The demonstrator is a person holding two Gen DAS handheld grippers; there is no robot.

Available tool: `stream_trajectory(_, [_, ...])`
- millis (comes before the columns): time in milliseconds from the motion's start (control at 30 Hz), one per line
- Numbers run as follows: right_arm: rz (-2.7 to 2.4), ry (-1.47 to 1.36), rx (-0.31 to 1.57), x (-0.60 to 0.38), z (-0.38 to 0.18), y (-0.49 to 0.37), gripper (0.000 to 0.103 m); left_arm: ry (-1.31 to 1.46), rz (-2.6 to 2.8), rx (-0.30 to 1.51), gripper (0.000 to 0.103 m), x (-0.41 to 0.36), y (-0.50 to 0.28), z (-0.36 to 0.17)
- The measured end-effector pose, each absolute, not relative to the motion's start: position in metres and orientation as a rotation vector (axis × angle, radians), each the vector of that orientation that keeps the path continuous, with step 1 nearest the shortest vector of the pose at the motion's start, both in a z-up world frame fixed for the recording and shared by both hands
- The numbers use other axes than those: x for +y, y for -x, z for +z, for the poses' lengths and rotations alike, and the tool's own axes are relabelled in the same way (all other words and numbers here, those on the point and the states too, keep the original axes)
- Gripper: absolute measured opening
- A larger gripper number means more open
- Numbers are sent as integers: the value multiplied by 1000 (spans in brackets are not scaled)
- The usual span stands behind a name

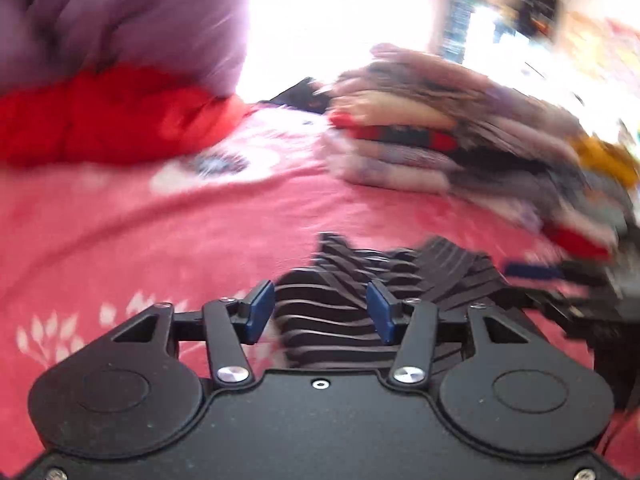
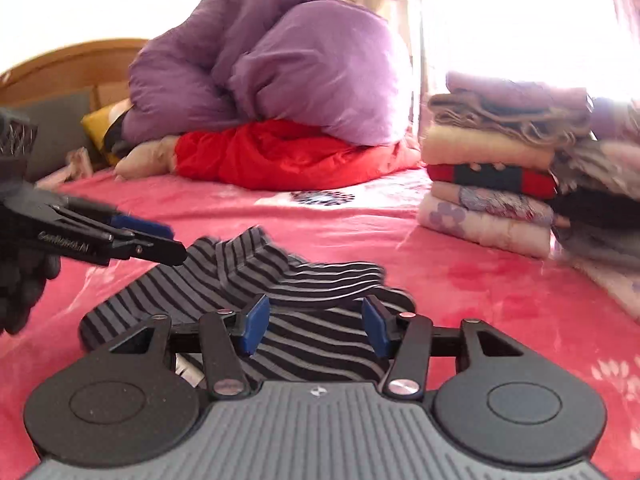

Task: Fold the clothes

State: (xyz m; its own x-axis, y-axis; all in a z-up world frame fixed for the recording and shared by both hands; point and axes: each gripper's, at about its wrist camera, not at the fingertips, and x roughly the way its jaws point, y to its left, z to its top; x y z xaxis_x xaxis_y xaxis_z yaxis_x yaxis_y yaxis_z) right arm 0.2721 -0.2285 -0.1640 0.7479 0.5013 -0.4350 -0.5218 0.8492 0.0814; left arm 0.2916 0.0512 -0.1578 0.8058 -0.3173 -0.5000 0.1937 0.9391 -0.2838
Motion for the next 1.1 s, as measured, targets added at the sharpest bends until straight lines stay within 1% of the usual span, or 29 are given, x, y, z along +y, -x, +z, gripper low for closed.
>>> stream_trajectory(133, [564,-30,495,-237,-171,-291,55,333,-305,636,52,62,-303,-172])
stream_trajectory(233, [566,-88,519,-243,-177,-306,60,395,-322,641,51,64,-307,-177])
stream_trajectory(267, [567,-107,527,-245,-179,-311,60,406,-322,642,51,65,-310,-177])
stream_trajectory(300, [568,-127,535,-247,-181,-315,59,416,-322,643,48,65,-312,-178])
stream_trajectory(333, [568,-146,543,-249,-183,-320,58,427,-323,643,41,66,-314,-179])
stream_trajectory(367, [569,-165,551,-251,-184,-325,53,438,-325,644,40,67,-316,-179])
stream_trajectory(400, [570,-185,559,-253,-186,-330,43,444,-327,642,38,68,-317,-179])
stream_trajectory(433, [570,-204,566,-255,-188,-335,40,450,-329,640,38,69,-317,-179])
stream_trajectory(533, [572,-195,565,-253,-188,-333,40,452,-331,630,39,71,-317,-177])
stream_trajectory(633, [586,-222,565,-258,-184,-333,45,486,-332,612,44,77,-318,-173])
stream_trajectory(667, [592,-223,558,-259,-183,-331,49,496,-332,606,44,79,-318,-172])
stream_trajectory(767, [585,-218,541,-258,-182,-330,50,502,-345,613,44,78,-320,-173])
stream_trajectory(800, [581,-222,541,-258,-182,-330,50,507,-352,622,42,78,-321,-174])
stream_trajectory(833, [577,-226,540,-259,-183,-330,50,504,-354,634,34,77,-322,-177])
stream_trajectory(867, [572,-221,541,-259,-183,-330,49,500,-357,633,30,76,-321,-177])
stream_trajectory(933, [561,-217,544,-261,-183,-330,43,491,-365,625,14,75,-319,-179])
stream_trajectory(967, [564,-237,543,-263,-183,-331,35,503,-382,607,12,76,-318,-176])
stream_trajectory(1067, [584,-310,530,-270,-184,-333,18,666,-451,521,10,92,-313,-173])
stream_trajectory(1100, [610,-374,513,-276,-183,-333,17,718,-462,505,10,97,-313,-174])
